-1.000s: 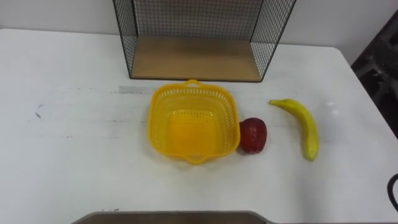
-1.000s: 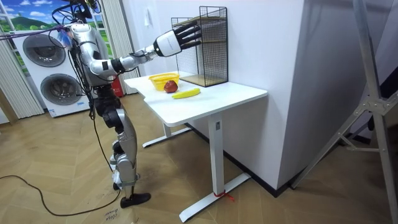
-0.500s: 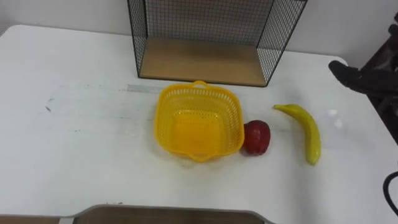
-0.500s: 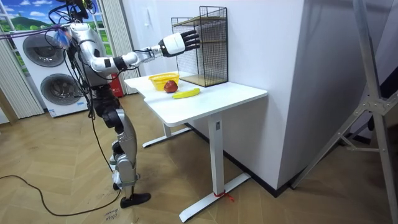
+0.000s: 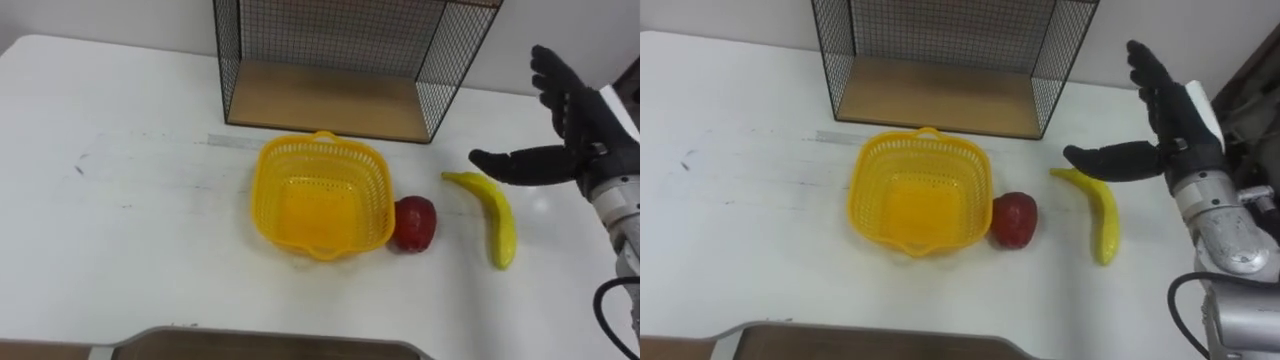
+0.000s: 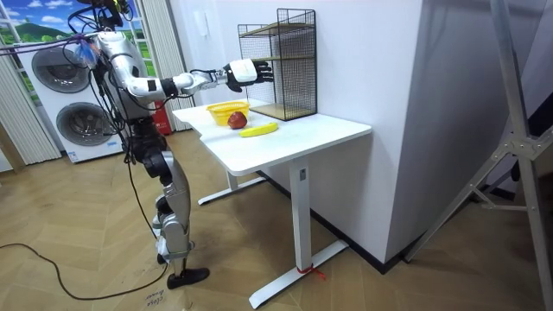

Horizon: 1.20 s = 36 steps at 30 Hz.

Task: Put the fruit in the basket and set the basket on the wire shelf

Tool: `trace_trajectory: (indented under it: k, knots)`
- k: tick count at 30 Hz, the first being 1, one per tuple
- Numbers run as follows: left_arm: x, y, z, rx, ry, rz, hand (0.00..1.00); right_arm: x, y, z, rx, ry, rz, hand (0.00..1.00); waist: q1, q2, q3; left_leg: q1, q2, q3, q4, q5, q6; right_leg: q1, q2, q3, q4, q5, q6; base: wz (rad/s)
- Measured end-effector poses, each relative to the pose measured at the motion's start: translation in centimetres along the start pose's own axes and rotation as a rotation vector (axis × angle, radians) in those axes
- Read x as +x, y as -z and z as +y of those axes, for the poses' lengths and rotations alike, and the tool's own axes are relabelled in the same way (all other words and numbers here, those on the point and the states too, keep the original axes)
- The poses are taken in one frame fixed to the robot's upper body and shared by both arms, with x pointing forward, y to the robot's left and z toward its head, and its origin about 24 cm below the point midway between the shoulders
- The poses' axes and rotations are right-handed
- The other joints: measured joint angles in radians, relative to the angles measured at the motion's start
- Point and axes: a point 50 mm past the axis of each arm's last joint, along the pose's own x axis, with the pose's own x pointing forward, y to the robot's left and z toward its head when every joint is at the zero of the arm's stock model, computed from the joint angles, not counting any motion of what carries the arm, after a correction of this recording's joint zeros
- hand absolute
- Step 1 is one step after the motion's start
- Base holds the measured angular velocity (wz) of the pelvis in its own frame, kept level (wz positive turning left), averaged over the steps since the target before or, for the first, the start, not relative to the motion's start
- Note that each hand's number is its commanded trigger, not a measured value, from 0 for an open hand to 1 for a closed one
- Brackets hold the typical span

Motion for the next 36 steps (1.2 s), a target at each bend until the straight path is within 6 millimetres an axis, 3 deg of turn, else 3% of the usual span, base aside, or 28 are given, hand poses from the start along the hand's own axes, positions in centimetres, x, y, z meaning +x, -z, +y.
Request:
trace_trajectory:
  k: [6, 11, 14, 16, 20, 25, 33, 36]
  knots:
    - [0.0, 0.0, -0.1, 0.006, 0.01, 0.0, 0.0, -0.2, 0.4, 0.5, -0.041, -0.066, 0.023, 0.0, 0.001, -0.007, 0.0026, 0.0, 0.0, 0.001, -0.001, 0.0, 0.0, -0.001, 0.0, 0.004, 0.0, 0.0, 0.0, 0.0]
    - [0.0, -0.2, 0.1, 0.022, 0.017, -0.005, 0.0, -0.6, 1.1, 2.1, -0.079, -0.171, 0.058, 0.0, 0.004, -0.013, -0.0006, 0.001, 0.002, 0.001, 0.0, 0.0, -0.001, -0.001, 0.002, 0.005, -0.001, 0.001, -0.001, 0.0]
    - [0.1, -0.3, -0.1, 0.057, 0.03, -0.009, 0.0, -1.1, 2.0, 3.4, -0.075, -0.237, 0.093, 0.0, 0.007, -0.009, 0.0021, 0.003, 0.001, 0.0, 0.004, 0.0, -0.001, 0.004, 0.0, 0.002, -0.002, 0.002, -0.001, 0.01]
    - [0.2, -0.9, -0.3, 0.083, 0.039, -0.024, 0.0, -1.3, 2.8, 4.0, -0.069, -0.264, 0.13, 0.0, 0.005, 0.001, 0.0034, 0.004, 0.001, -0.001, 0.011, -0.004, 0.0, 0.012, 0.0, 0.0, -0.003, 0.002, 0.0, 0.06]
    - [0.2, -1.1, -0.5, 0.108, 0.049, -0.031, 0.0, -1.7, 3.3, 4.5, -0.08, -0.288, 0.154, 0.0, 0.003, 0.022, -0.0034, 0.004, 0.001, -0.001, 0.012, -0.005, 0.0, 0.013, 0.0, 0.0, -0.001, 0.003, -0.001, 0.0]
    - [0.2, -1.1, -0.5, 0.107, 0.052, -0.029, 0.0, -1.8, 3.4, 4.5, -0.083, -0.304, 0.157, 0.0, 0.001, 0.039, -0.006, 0.005, 0.002, 0.0, 0.014, -0.005, 0.0, 0.012, 0.001, 0.003, -0.002, 0.004, -0.002, 0.0]
    - [0.2, -1.1, -0.4, 0.074, 0.051, -0.029, 0.0, -2.7, 4.3, 5.4, -0.089, -0.354, 0.208, 0.0, 0.007, 0.014, -0.0006, 0.006, 0.0, 0.0, 0.016, -0.005, 0.0, 0.013, 0.002, 0.006, -0.004, 0.003, -0.002, 0.0]
    - [0.2, -1.1, -0.5, 0.09, 0.057, -0.031, 0.0, -3.1, 4.7, 6.1, -0.087, -0.385, 0.221, 0.0, 0.007, 0.008, -0.002, 0.008, 0.0, 0.0, 0.016, -0.005, 0.0, 0.015, 0.002, 0.006, -0.003, 0.004, -0.002, 0.0]
